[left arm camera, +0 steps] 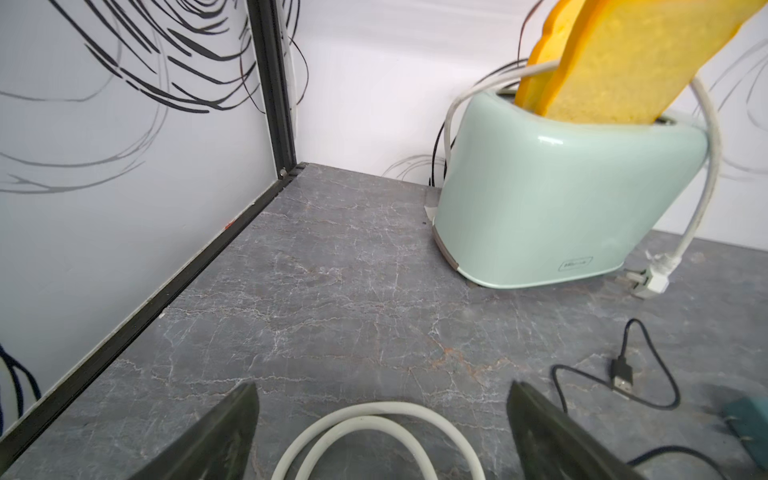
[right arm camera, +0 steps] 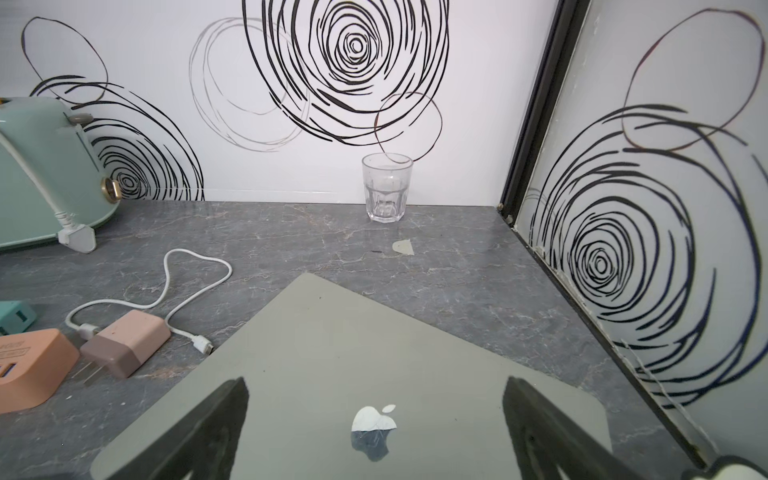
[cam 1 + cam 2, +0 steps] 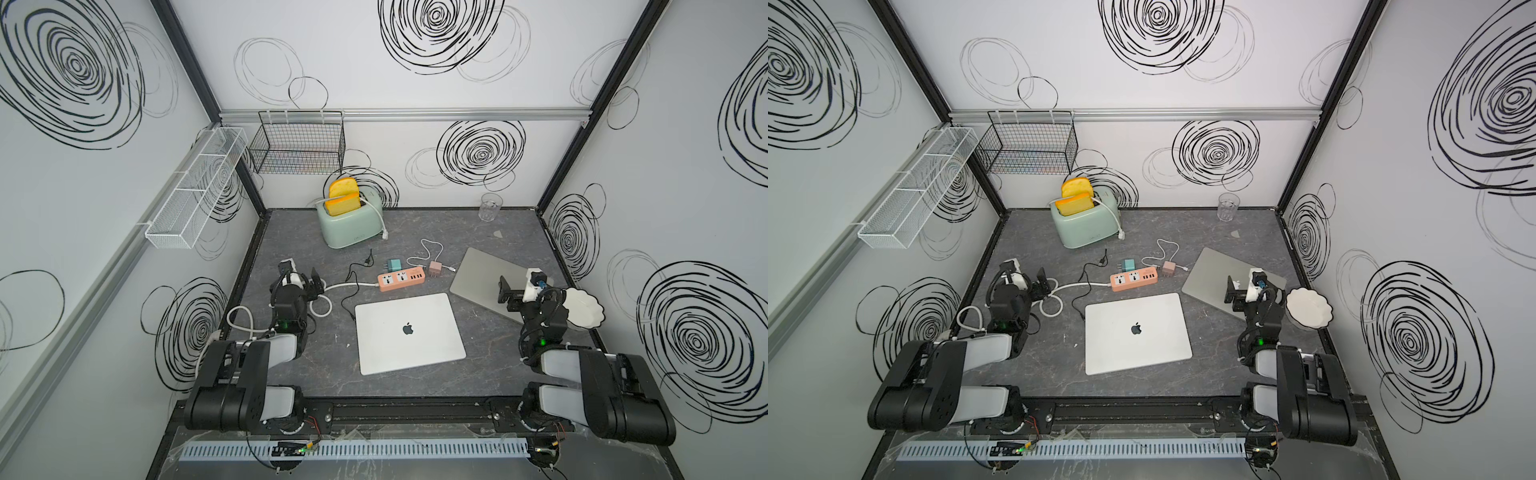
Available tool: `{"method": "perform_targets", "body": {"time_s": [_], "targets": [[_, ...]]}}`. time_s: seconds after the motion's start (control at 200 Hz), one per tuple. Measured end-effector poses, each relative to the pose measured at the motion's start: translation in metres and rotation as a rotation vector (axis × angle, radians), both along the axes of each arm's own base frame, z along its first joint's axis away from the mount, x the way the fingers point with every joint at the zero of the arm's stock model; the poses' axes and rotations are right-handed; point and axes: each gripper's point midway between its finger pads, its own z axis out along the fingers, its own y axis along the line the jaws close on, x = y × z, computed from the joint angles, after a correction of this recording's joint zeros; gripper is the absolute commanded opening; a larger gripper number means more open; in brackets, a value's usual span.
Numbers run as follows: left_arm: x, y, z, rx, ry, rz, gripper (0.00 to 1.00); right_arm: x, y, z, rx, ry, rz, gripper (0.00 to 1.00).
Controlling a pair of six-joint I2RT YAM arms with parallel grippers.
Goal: Unplug the laptop charger
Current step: Reset both arms
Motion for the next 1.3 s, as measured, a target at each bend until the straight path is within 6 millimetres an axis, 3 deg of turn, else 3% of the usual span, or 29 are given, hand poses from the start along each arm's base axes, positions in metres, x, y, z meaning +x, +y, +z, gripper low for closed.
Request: {"method": "perform_targets", "body": {"time_s": [0.13, 0.295, 0.565, 1.301], "targets": [[0.005, -0.023, -0.001, 0.033, -0.012, -0.096, 0.97, 0.005, 0.014, -0.013, -0.005, 0.039, 0.054, 0.99], [0.001, -0.026, 0.002, 0.058, -0.06, -0.11, 0.97, 0.021, 0.026, -0.023, -0.028, 0.073, 0.083, 0.99], [0.001, -0.03, 0.006, 0.076, -0.082, -0.12, 0.97, 0.034, 0.011, -0.019, -0.011, 0.068, 0.018, 0.99], [0.0, -0.03, 0.007, 0.086, -0.087, -0.112, 0.97, 0.035, 0.01, -0.02, -0.005, 0.075, 0.022, 0.99]]}}
